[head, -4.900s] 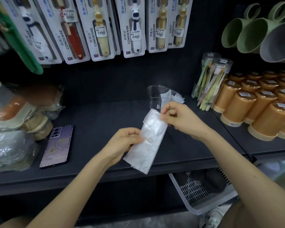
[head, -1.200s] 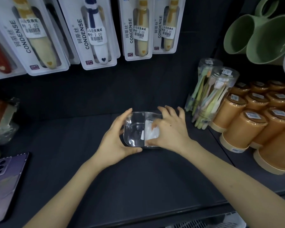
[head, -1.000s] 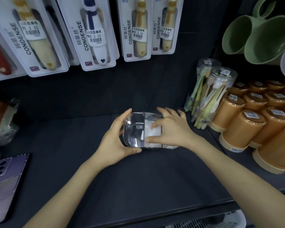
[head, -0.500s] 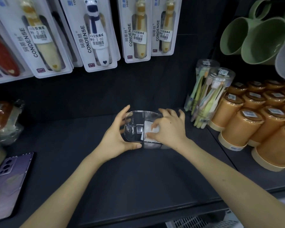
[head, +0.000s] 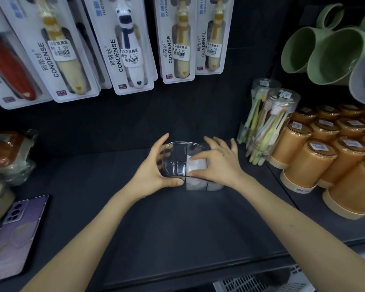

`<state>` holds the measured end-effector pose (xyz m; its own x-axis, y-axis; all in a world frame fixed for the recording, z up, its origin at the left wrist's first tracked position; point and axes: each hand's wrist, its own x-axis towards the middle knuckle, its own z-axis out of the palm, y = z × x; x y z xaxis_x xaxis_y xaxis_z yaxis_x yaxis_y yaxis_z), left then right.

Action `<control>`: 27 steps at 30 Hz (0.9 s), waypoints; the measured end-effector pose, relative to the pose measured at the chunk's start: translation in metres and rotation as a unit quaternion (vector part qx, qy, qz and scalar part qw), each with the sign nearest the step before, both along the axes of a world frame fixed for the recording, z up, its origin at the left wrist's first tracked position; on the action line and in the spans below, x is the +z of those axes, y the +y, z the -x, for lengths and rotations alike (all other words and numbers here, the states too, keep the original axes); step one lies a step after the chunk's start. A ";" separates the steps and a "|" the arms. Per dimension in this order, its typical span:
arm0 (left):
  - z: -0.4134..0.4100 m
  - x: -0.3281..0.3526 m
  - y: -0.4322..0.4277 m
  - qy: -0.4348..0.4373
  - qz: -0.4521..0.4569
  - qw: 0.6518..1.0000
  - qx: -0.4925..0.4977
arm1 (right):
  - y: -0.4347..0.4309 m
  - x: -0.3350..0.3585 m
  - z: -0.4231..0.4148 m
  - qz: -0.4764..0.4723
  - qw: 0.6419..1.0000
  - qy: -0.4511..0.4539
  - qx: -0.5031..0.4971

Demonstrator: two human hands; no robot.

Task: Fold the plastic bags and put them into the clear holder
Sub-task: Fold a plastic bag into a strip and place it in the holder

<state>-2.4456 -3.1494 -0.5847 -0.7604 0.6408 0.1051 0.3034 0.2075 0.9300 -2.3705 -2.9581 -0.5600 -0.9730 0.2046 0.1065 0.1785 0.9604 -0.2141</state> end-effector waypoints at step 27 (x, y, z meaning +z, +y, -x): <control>-0.178 -0.067 -0.198 0.329 0.310 0.873 0.184 | -0.152 -0.162 -0.295 0.160 0.979 -0.120 0.032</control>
<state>-2.2676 -3.3471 -0.6521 -0.8327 0.4543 0.3165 0.5359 0.8051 0.2543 -2.0754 -3.1101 -0.7216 -0.9742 0.1279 -0.1859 0.2019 0.8623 -0.4644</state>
